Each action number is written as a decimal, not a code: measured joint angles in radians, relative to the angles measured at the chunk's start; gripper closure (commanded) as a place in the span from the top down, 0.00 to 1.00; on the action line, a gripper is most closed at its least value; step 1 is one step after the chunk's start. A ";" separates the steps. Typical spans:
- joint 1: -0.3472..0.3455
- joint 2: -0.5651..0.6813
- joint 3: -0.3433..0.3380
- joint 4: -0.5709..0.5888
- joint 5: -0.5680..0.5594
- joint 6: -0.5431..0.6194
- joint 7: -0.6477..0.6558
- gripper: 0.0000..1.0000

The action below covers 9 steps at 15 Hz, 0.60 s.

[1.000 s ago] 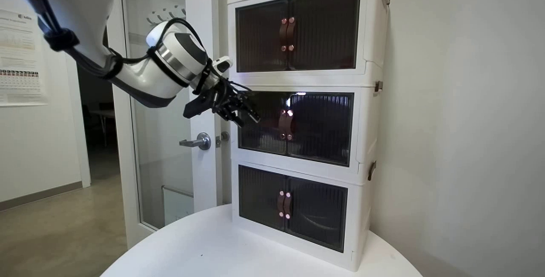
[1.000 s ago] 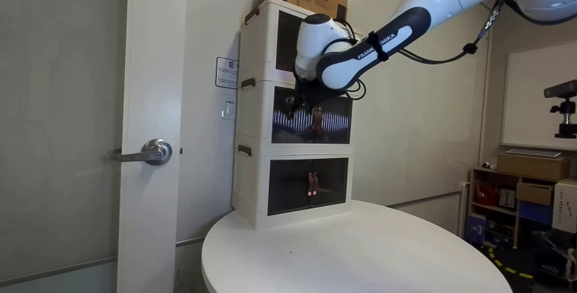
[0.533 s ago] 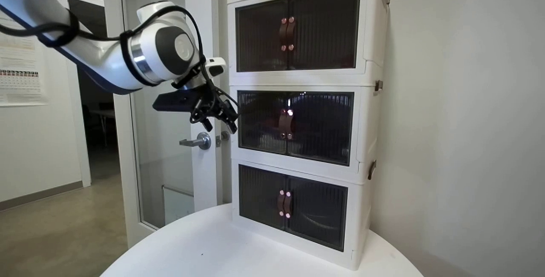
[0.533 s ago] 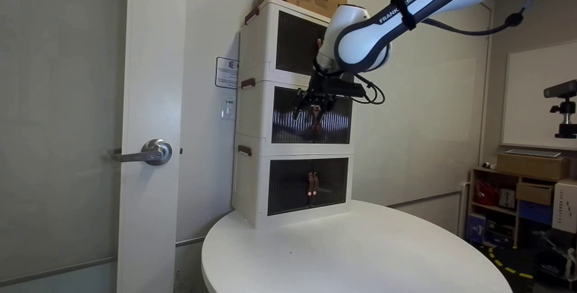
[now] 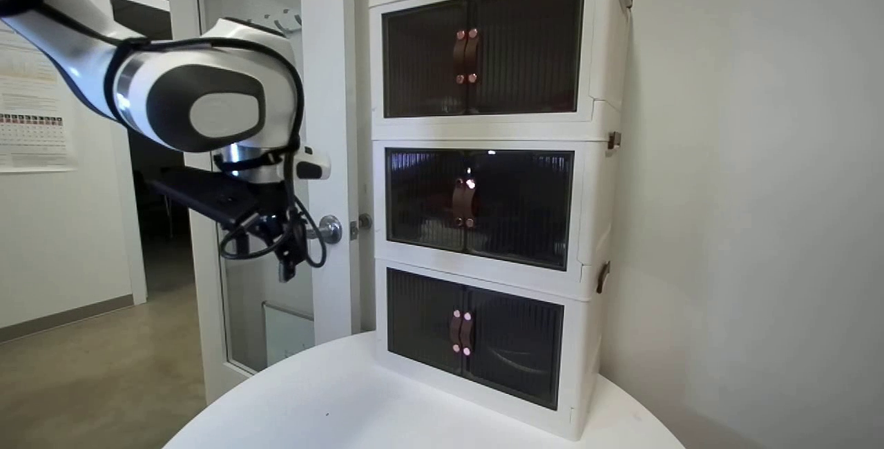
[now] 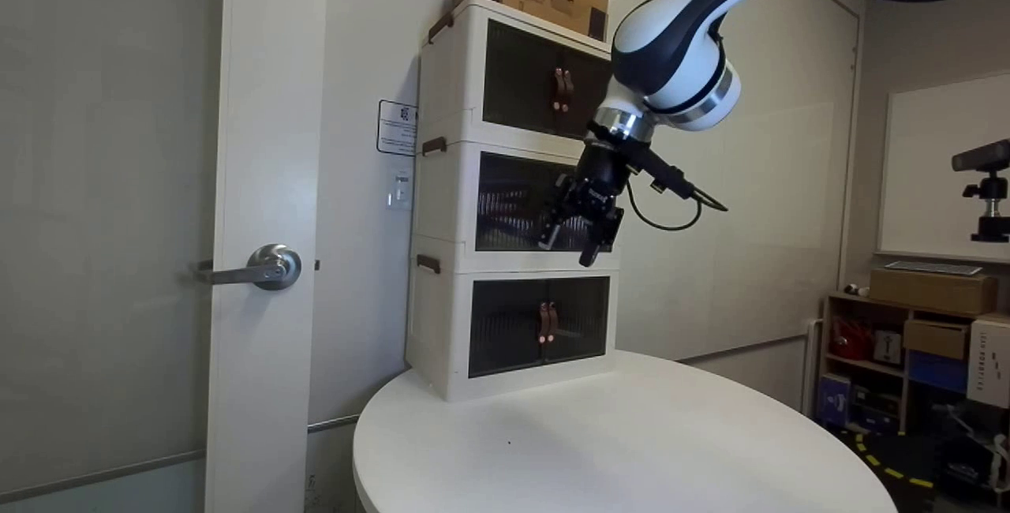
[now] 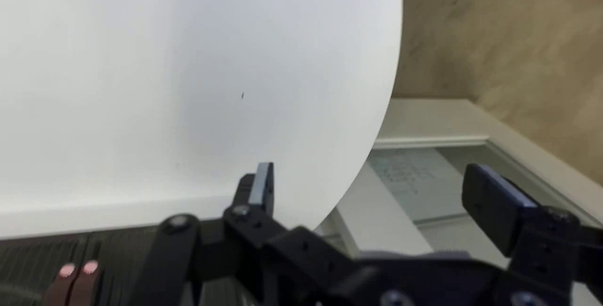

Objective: Close the cabinet door

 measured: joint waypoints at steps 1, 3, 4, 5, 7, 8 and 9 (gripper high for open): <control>-0.018 -0.034 0.000 -0.015 0.059 -0.088 -0.037 1.00; 0.058 -0.109 -0.130 -0.044 0.111 -0.272 -0.054 1.00; 0.111 -0.142 -0.210 -0.054 0.112 -0.362 -0.049 1.00; 0.163 -0.172 -0.289 -0.061 0.104 -0.455 -0.040 1.00; 0.188 -0.225 -0.360 -0.063 0.066 -0.628 -0.002 1.00; 0.225 -0.247 -0.413 -0.063 0.035 -0.705 0.029 1.00; 0.255 -0.264 -0.453 -0.062 0.001 -0.768 0.062 1.00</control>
